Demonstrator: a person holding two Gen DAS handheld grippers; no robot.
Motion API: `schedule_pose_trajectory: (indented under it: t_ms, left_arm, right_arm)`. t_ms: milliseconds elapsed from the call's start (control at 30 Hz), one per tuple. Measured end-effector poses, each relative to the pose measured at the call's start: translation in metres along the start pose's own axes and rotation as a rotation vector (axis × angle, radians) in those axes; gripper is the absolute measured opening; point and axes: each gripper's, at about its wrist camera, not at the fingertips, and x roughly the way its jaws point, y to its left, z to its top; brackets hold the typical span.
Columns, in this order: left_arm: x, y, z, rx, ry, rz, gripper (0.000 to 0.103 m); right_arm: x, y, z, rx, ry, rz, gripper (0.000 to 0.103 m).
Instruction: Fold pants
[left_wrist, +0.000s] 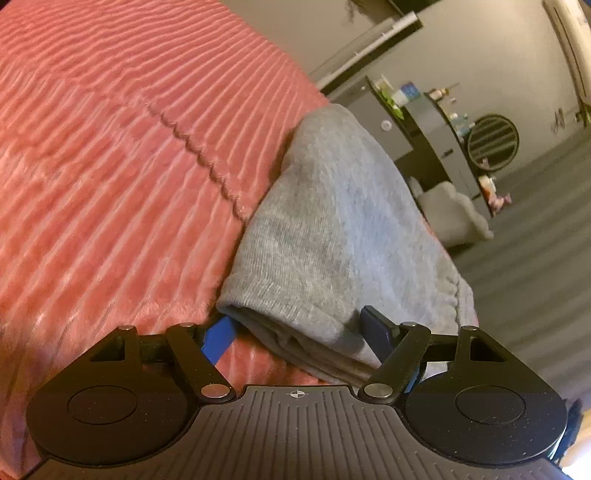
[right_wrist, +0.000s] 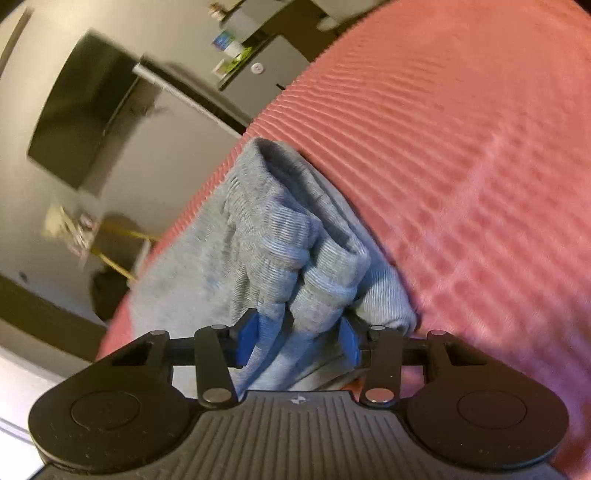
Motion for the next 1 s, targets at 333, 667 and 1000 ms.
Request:
schedule_pose_trajectory:
  t_ms: [333,667,1000]
  left_arm:
    - [-0.014,0.013,-0.002,-0.019,-0.038,0.030,0.050]
    - [-0.037,-0.020,-0.015,0.243,-0.164,0.361,0.075]
    - [-0.054,-0.033,-0.039,0.335,-0.015,0.464,0.092]
  right_arm:
    - [-0.010,0.027,-0.011,-0.177,-0.048,-0.106,0.045]
    - [-0.018,0.035,-0.038,-0.366,-0.022,-0.354,0.065]
    - [-0.048,0.069,-0.081,-0.604,-0.051,-0.273,0.093]
